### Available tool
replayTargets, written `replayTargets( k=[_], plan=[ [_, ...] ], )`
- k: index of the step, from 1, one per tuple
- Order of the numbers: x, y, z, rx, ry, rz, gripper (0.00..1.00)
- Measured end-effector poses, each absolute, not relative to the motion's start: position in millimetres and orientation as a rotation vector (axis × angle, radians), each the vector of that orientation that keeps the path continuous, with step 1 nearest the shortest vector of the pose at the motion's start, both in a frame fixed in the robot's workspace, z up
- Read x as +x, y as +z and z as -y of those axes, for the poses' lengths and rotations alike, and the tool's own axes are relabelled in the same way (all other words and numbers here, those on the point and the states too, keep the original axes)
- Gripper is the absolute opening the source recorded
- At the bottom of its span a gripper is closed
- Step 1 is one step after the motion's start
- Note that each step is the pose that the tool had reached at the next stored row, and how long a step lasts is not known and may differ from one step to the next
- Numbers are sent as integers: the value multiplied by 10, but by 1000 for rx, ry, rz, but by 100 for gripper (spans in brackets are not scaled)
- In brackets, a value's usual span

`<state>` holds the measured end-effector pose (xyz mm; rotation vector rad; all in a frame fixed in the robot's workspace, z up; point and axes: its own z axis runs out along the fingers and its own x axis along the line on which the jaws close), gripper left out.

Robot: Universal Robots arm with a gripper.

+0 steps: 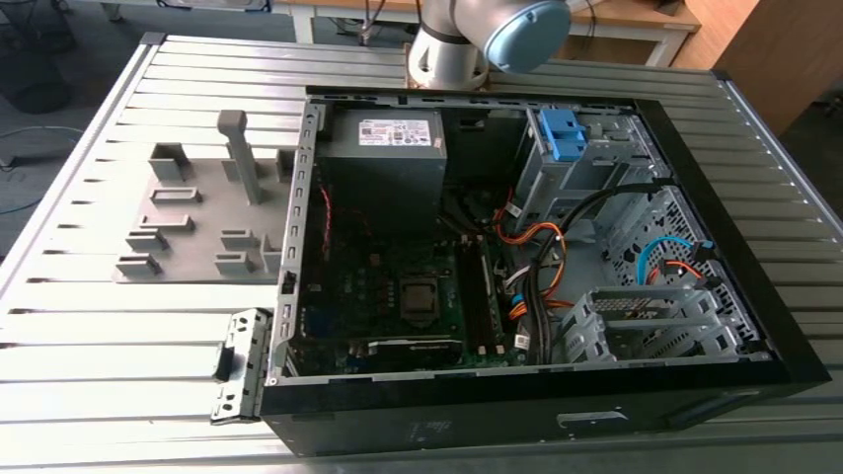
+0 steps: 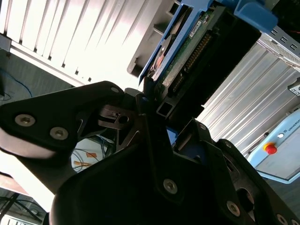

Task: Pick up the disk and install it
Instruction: 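Pick up the disk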

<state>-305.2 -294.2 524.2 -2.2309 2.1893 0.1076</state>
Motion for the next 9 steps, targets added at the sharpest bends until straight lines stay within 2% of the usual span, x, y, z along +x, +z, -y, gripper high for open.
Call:
replayTargets(
  k=[9],
  plan=[
    [-2948,5242,2942,-2231,108,-2189,36]
  ],
)
